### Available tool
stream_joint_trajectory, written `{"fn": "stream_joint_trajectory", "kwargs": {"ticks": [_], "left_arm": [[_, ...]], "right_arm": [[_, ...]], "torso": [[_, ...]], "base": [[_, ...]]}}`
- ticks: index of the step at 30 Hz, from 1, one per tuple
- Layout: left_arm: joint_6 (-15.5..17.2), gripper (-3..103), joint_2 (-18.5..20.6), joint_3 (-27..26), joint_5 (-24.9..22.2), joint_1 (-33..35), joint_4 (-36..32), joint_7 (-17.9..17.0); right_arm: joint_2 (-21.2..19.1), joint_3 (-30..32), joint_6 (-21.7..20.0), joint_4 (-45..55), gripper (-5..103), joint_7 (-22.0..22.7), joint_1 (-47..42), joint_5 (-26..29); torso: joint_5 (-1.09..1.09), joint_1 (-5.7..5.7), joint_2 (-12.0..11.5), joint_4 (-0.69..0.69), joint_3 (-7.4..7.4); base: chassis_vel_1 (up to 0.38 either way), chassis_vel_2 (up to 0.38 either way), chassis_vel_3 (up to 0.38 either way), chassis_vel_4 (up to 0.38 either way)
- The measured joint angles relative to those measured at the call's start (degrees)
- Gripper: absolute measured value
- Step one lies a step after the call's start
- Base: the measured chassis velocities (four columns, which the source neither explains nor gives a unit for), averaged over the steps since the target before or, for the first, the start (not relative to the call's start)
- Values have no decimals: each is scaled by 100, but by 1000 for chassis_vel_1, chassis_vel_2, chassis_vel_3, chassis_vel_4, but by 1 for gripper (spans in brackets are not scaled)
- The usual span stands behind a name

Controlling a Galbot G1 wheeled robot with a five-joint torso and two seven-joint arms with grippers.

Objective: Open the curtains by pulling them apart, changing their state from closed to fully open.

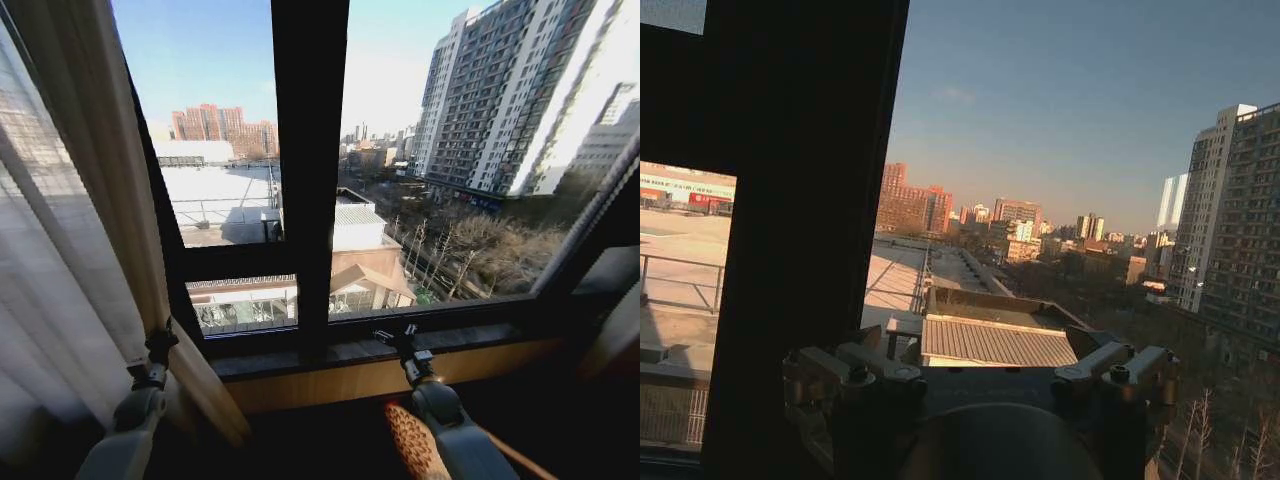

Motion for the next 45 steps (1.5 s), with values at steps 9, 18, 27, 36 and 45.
{"fn": "stream_joint_trajectory", "kwargs": {"ticks": [9,18,27,36,45], "left_arm": [[-5,0,-22,4,23,35,-19,-16],[-27,0,-34,-5,28,42,5,-24],[-74,0,-49,-39,34,86,13,-43],[-108,0,-68,-60,47,135,3,-50],[-129,0,-57,-99,49,166,-22,-82]], "right_arm": [[0,0,0,0,100,0,0,0],[0,0,0,0,100,0,0,0],[0,0,0,0,100,0,0,0],[0,0,0,0,100,0,0,0],[2,-2,0,1,100,-1,0,0]], "torso": [[-1,-1,0,1,0],[-1,-1,-1,0,0],[0,0,-1,0,0],[1,-1,-1,0,0],[-2,0,-1,3,0]], "base": [[391,340,-393,-322],[381,324,-373,-341],[386,330,-389,-325],[377,325,-375,-325],[228,213,-190,-223]]}}
